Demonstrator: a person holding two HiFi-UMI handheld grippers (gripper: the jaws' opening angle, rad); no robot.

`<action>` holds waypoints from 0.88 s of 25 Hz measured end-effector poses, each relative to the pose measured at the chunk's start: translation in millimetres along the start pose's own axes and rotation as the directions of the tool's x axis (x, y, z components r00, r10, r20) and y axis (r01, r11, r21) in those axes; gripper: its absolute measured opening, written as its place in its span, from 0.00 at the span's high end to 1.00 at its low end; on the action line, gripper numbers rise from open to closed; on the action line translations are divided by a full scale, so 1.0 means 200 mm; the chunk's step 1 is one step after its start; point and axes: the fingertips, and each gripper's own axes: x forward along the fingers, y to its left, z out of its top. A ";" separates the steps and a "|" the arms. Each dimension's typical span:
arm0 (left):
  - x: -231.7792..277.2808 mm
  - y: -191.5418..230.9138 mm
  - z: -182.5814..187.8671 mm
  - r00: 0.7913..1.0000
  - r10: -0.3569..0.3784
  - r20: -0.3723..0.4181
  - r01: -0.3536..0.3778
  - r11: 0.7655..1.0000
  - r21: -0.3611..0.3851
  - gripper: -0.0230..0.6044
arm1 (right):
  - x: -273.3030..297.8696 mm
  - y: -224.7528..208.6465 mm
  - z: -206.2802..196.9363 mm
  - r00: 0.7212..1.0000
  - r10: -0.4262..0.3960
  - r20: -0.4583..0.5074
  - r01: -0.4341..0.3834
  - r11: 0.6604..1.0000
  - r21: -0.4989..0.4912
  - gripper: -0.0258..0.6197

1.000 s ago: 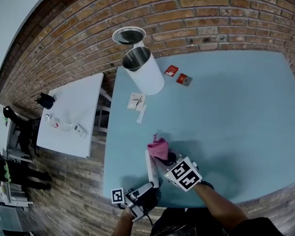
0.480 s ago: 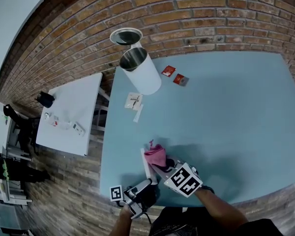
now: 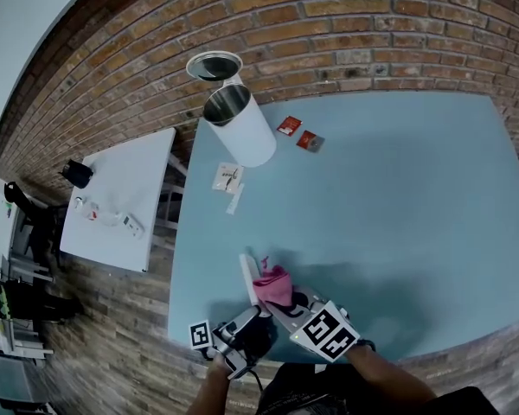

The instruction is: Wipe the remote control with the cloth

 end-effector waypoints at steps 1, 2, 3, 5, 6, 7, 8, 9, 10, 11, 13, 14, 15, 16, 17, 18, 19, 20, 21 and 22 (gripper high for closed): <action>0.00 0.00 0.00 1.000 -0.001 0.003 0.001 1.000 -0.001 0.52 | -0.02 0.01 0.00 1.000 0.001 0.004 -0.001 1.000 0.010 0.85; 0.01 0.00 0.00 1.000 -0.002 0.006 0.002 1.000 -0.002 0.52 | -0.04 0.02 -0.01 1.000 0.002 0.011 -0.002 1.000 0.025 0.85; 0.01 0.00 0.00 1.000 -0.003 0.010 0.003 1.000 -0.003 0.52 | -0.05 0.02 -0.01 1.000 0.001 0.021 -0.002 0.999 0.042 0.85; 0.02 0.00 0.01 1.000 -0.007 0.018 0.007 1.000 -0.005 0.52 | -0.08 0.04 0.00 0.999 0.002 0.034 -0.004 0.998 0.068 0.85; 0.02 -0.01 0.01 1.000 -0.010 0.023 0.010 1.000 -0.006 0.52 | -0.09 0.05 0.00 0.999 0.005 0.038 -0.008 0.997 0.075 0.85; 0.02 -0.01 0.02 1.000 -0.013 0.027 0.014 1.000 -0.008 0.52 | -0.10 0.06 0.00 0.999 0.008 0.043 -0.012 0.997 0.079 0.85; 0.02 -0.01 0.02 0.999 -0.018 0.032 0.018 1.000 -0.009 0.52 | -0.11 0.08 0.00 0.999 0.013 0.053 -0.017 0.997 0.081 0.85; 0.03 -0.01 0.02 0.999 -0.022 0.036 0.022 1.000 -0.010 0.52 | -0.13 0.10 0.01 0.997 0.019 0.068 -0.025 0.996 0.082 0.85; 0.03 -0.01 0.02 0.999 -0.027 0.041 0.027 1.000 -0.010 0.52 | -0.13 0.12 0.03 0.996 0.027 0.087 -0.034 0.996 0.080 0.85; 0.03 -0.01 0.02 0.998 -0.032 0.045 0.033 0.999 -0.011 0.52 | -0.14 0.14 0.06 0.994 0.034 0.105 -0.042 0.996 0.077 0.85; 0.03 -0.02 0.02 0.998 -0.042 0.052 0.042 0.999 -0.014 0.52 | -0.15 0.16 0.08 0.991 0.044 0.126 -0.053 0.996 0.071 0.85; 0.03 -0.02 0.02 0.997 -0.044 0.056 0.045 0.999 -0.017 0.52 | -0.15 0.18 0.08 0.991 0.047 0.129 -0.057 0.996 0.071 0.85; 0.03 -0.02 0.02 0.997 -0.044 0.062 0.045 0.999 -0.019 0.52 | -0.14 0.18 0.08 0.991 0.048 0.128 -0.058 0.995 0.075 0.85; 0.04 -0.03 0.02 0.997 -0.043 0.067 0.045 0.999 -0.021 0.52 | -0.14 0.18 0.07 0.991 0.047 0.127 -0.057 0.995 0.080 0.85; 0.04 -0.03 0.02 0.997 -0.041 0.071 0.043 0.999 -0.023 0.52 | -0.13 0.18 0.05 0.991 0.043 0.125 -0.053 0.995 0.085 0.85; 0.04 -0.03 0.02 0.996 -0.040 0.074 0.042 0.999 -0.023 0.52 | -0.12 0.18 0.04 0.992 0.038 0.122 -0.049 0.995 0.088 0.85; 0.04 -0.03 0.02 0.996 -0.039 0.076 0.041 0.999 -0.023 0.52 | -0.12 0.18 0.02 0.992 0.035 0.117 -0.046 0.995 0.089 0.85; 0.04 -0.02 0.02 0.996 -0.038 0.078 0.040 0.999 -0.023 0.52 | -0.11 0.18 0.01 0.993 0.038 0.109 -0.047 0.995 0.087 0.85; 0.03 -0.02 0.02 0.996 -0.038 0.081 0.040 0.999 -0.023 0.52 | -0.11 0.19 -0.01 0.994 0.044 0.096 -0.053 0.995 0.084 0.85; 0.03 -0.02 0.03 0.995 -0.039 0.087 0.041 0.999 -0.024 0.52 | -0.11 0.20 -0.03 0.996 0.053 0.078 -0.059 0.995 0.082 0.85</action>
